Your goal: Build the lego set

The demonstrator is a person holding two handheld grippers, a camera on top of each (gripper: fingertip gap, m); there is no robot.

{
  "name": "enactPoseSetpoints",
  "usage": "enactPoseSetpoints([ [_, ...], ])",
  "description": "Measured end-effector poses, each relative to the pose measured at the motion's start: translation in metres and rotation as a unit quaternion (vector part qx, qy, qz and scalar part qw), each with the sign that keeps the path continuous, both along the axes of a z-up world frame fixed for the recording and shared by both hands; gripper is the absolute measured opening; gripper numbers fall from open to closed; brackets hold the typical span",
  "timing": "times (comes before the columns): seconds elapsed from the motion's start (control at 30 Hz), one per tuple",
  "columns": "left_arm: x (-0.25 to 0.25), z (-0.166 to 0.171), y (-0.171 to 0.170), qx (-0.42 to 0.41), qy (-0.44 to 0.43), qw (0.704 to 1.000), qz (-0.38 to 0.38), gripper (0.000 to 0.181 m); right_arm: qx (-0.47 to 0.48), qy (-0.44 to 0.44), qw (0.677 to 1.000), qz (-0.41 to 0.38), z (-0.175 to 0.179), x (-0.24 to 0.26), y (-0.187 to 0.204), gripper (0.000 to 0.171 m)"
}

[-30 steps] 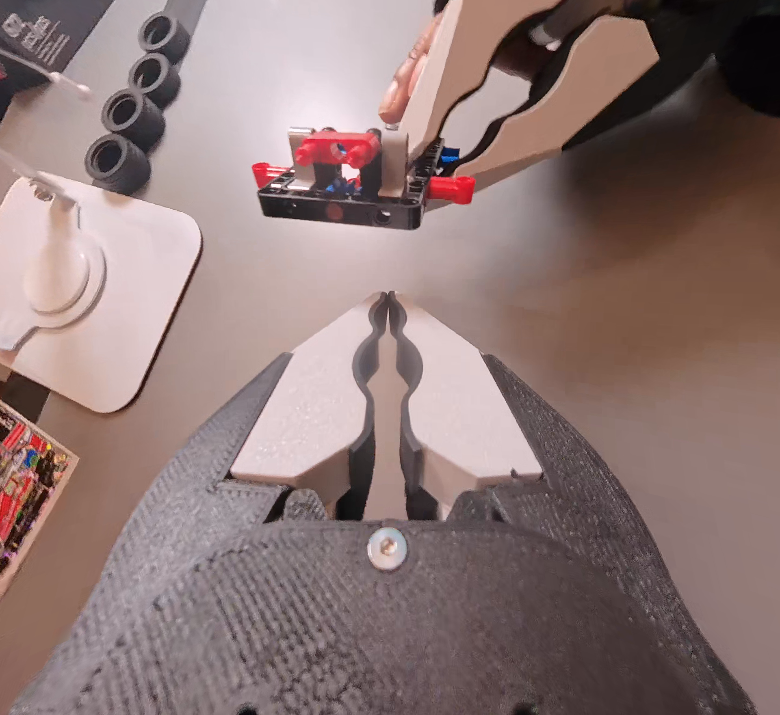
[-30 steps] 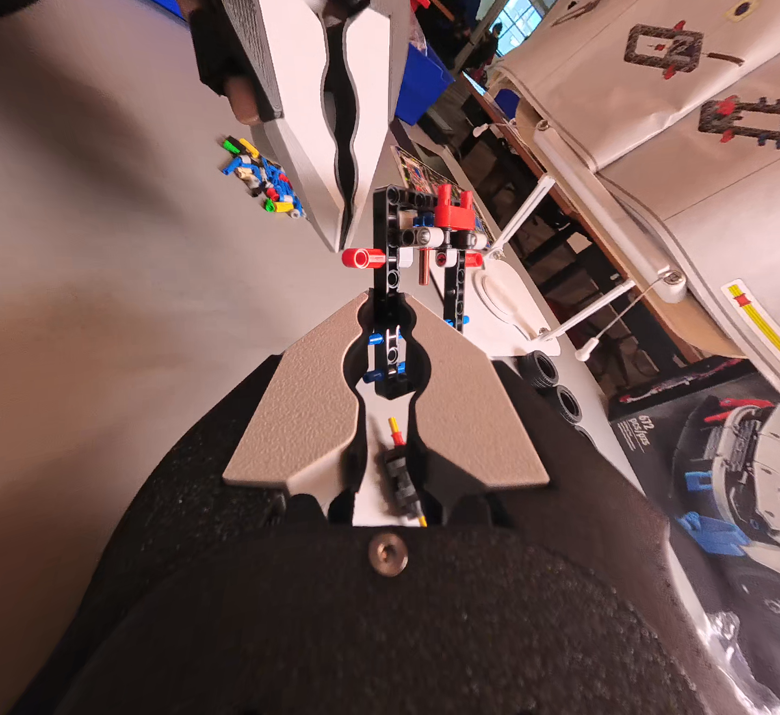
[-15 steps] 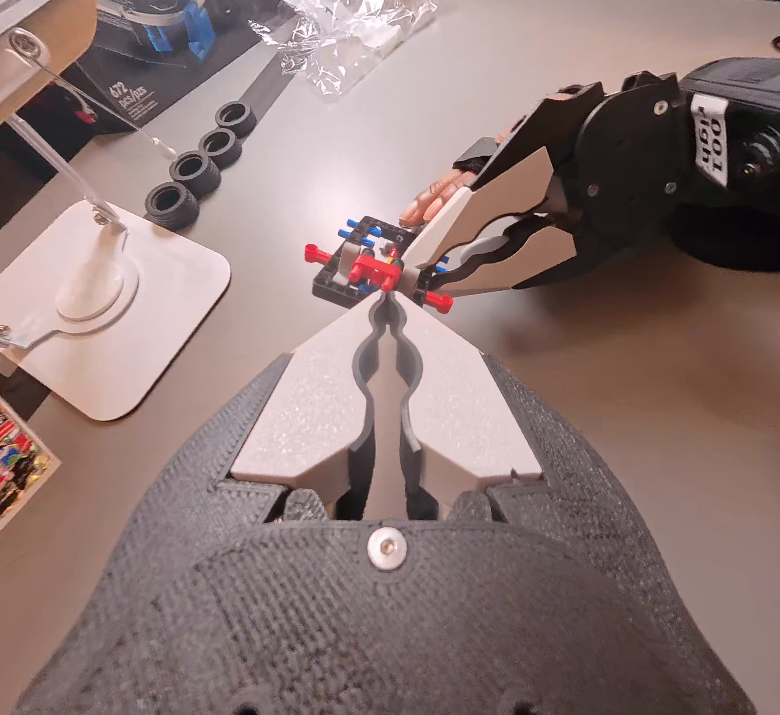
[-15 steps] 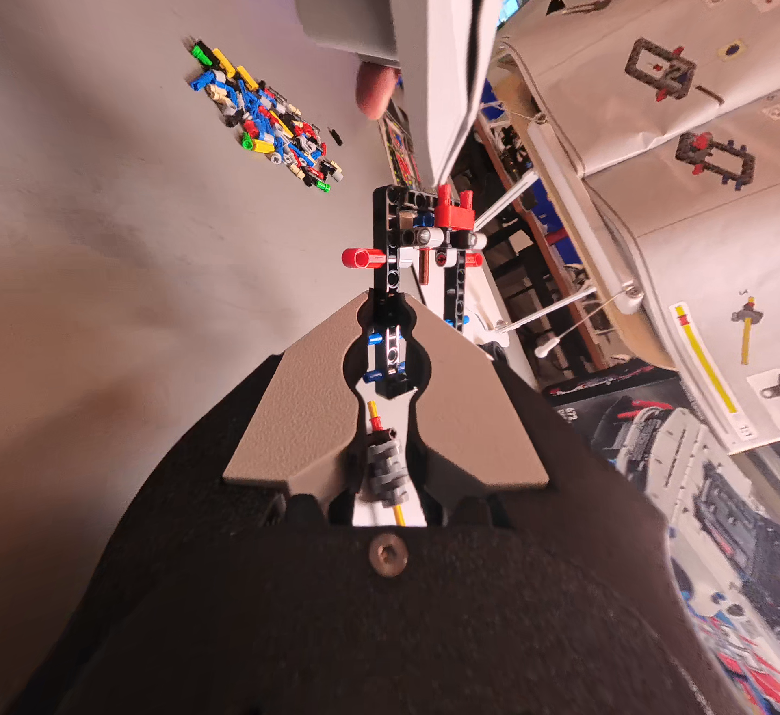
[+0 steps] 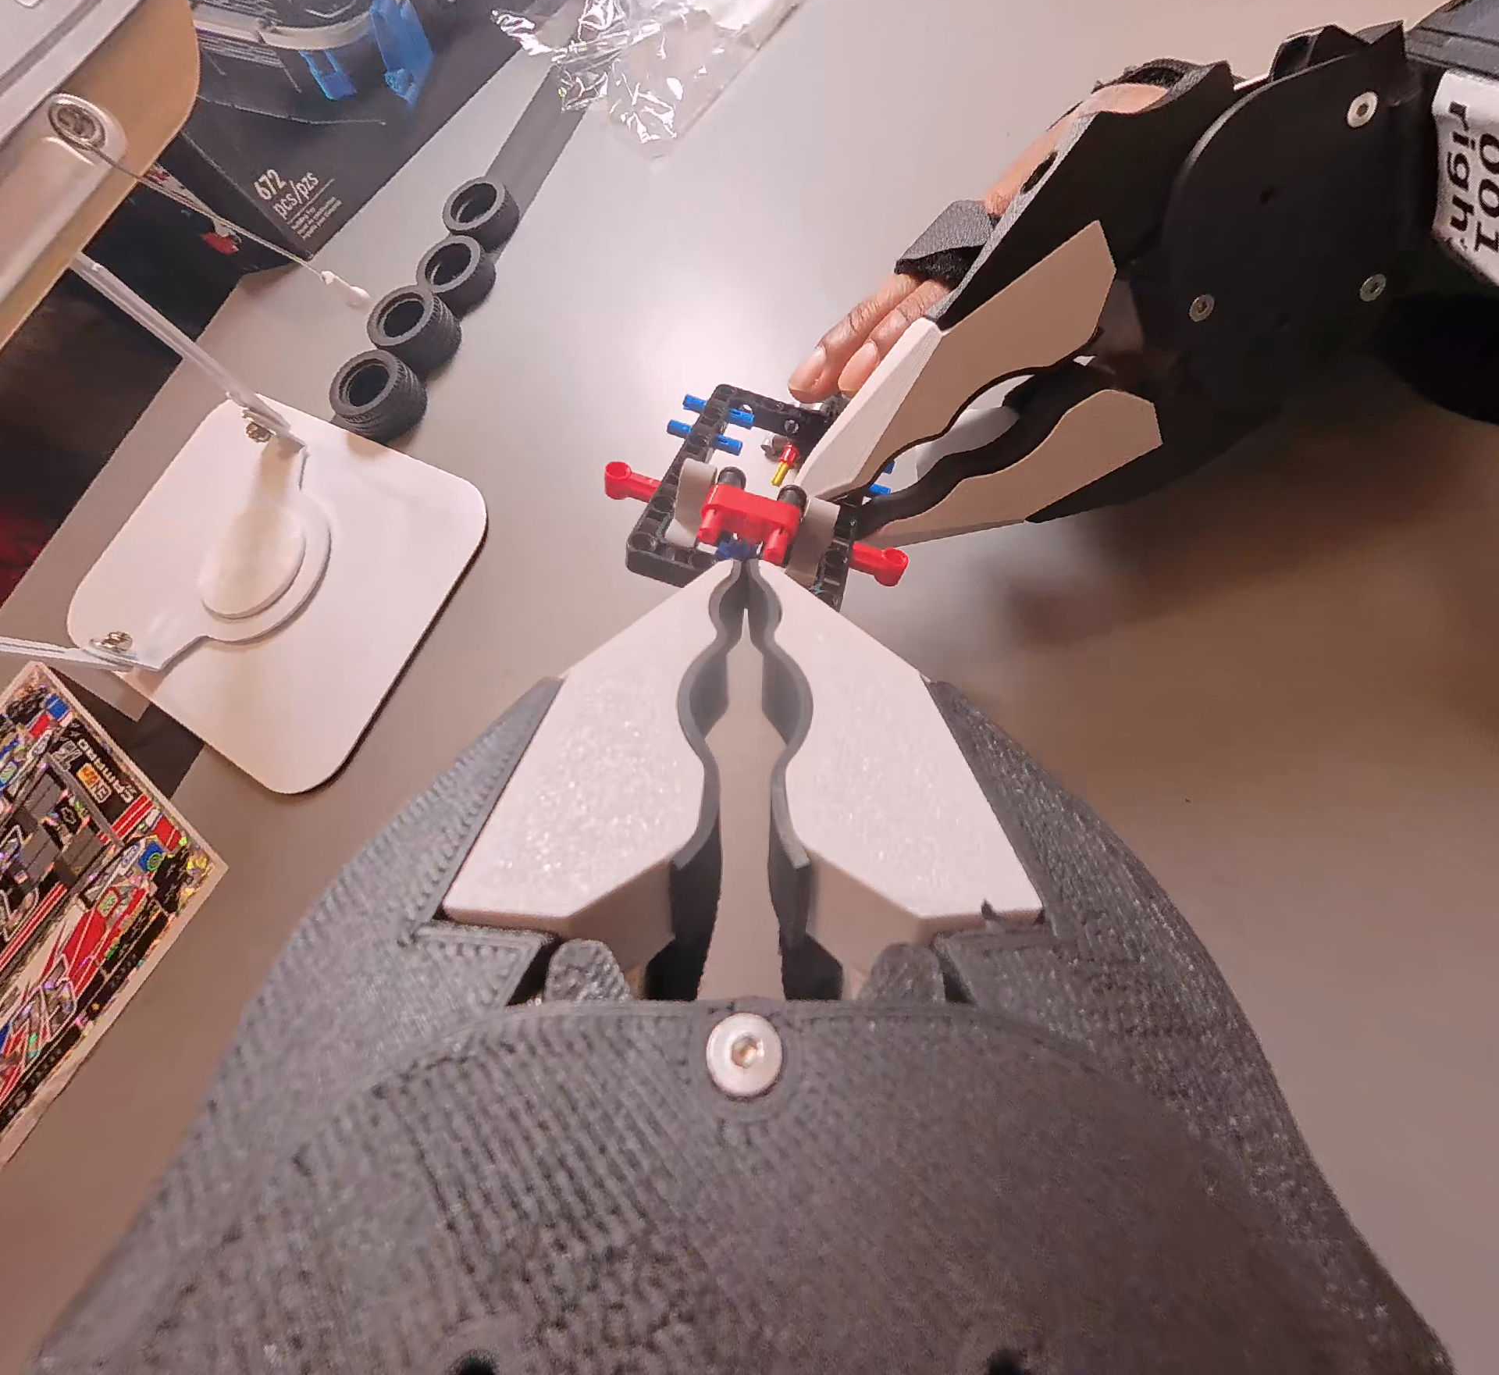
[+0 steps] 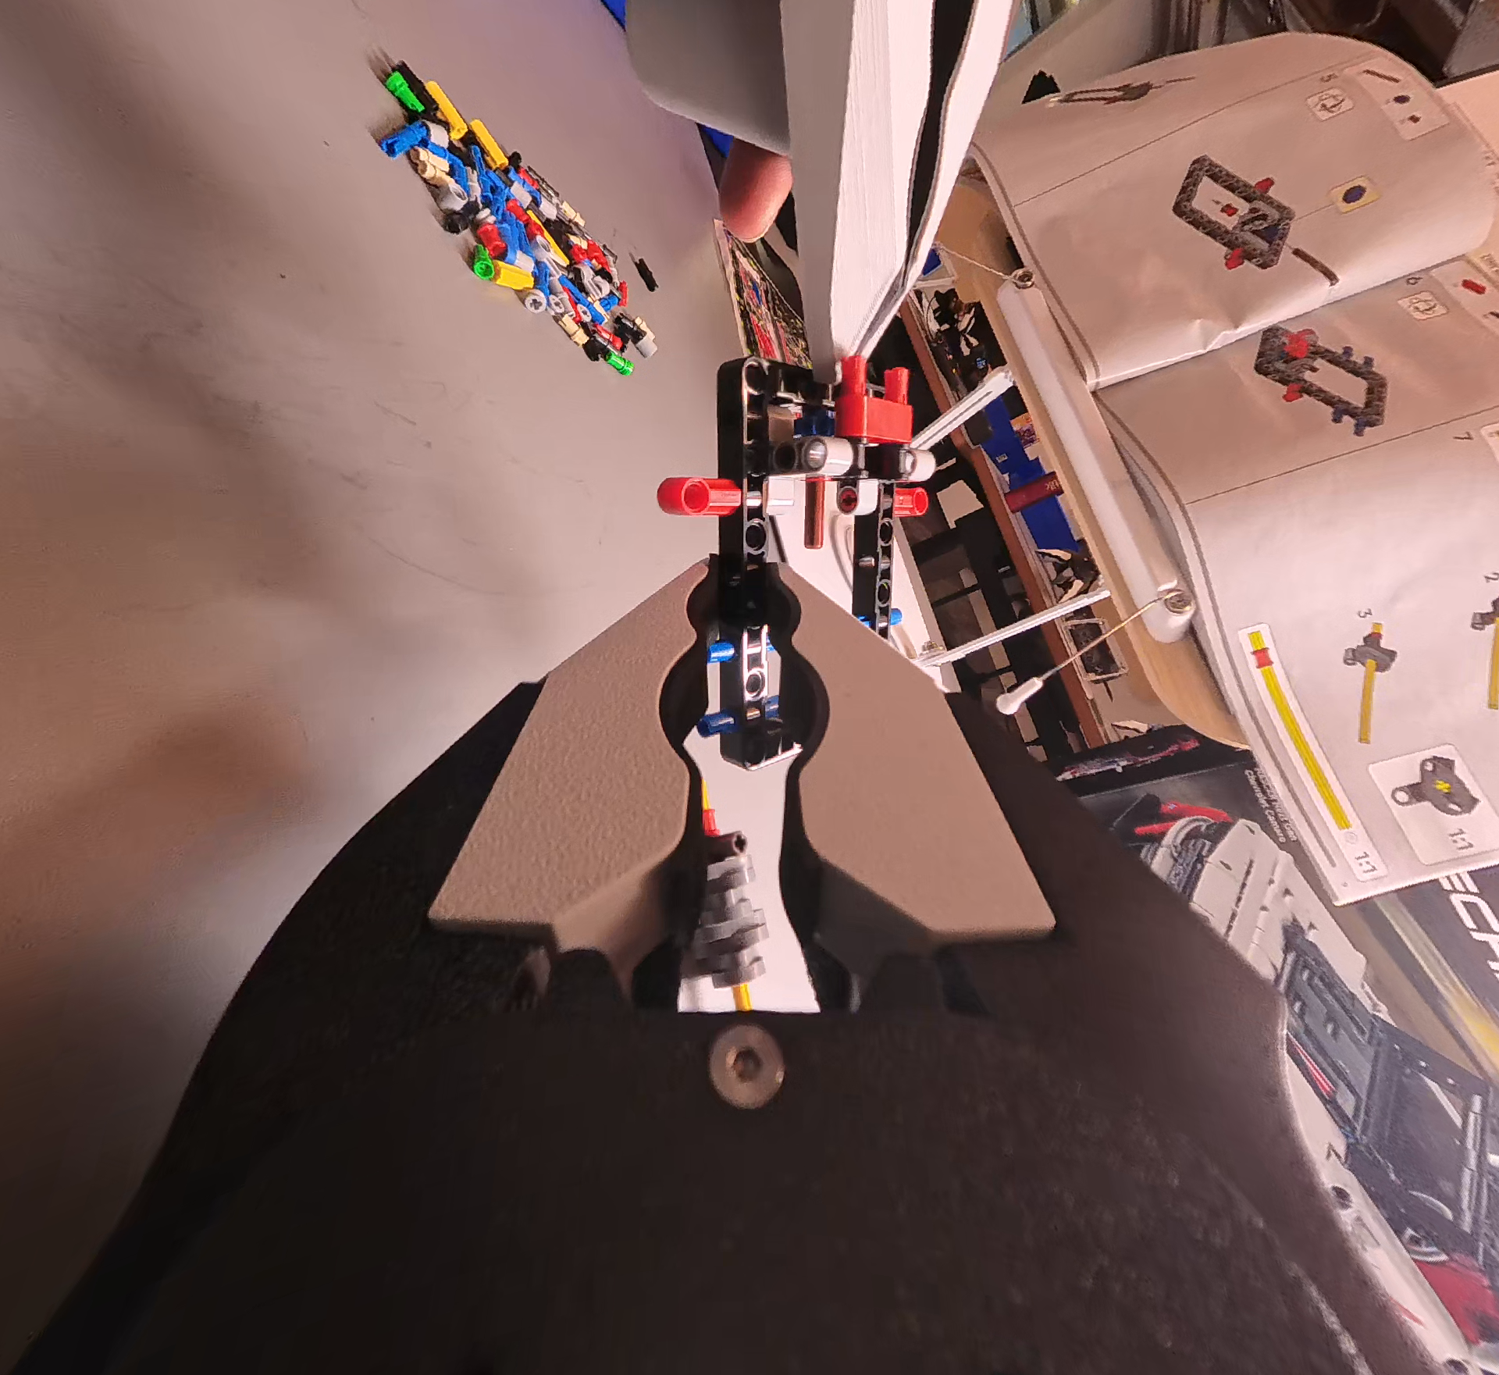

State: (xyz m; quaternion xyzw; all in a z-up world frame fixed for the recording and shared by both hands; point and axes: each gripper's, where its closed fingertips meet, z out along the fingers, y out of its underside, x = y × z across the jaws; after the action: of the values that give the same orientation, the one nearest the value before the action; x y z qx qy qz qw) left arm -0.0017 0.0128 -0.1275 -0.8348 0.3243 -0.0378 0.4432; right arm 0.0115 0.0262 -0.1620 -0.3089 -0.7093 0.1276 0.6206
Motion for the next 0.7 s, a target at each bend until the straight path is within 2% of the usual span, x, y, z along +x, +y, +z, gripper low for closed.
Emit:
enactPoseSetpoints([
  [0.43,-0.005,-0.008,0.0,-0.003,0.034,0.999,0.005,0.0,0.037,-0.022,0.999,-0.011,-0.007,0.0,0.003,0.009],
  [0.7,-0.012,-0.012,0.0,-0.011,0.051,0.999,0.015,0.0,0.155,-0.102,0.981,-0.06,-0.011,0.003,0.02,0.009],
])
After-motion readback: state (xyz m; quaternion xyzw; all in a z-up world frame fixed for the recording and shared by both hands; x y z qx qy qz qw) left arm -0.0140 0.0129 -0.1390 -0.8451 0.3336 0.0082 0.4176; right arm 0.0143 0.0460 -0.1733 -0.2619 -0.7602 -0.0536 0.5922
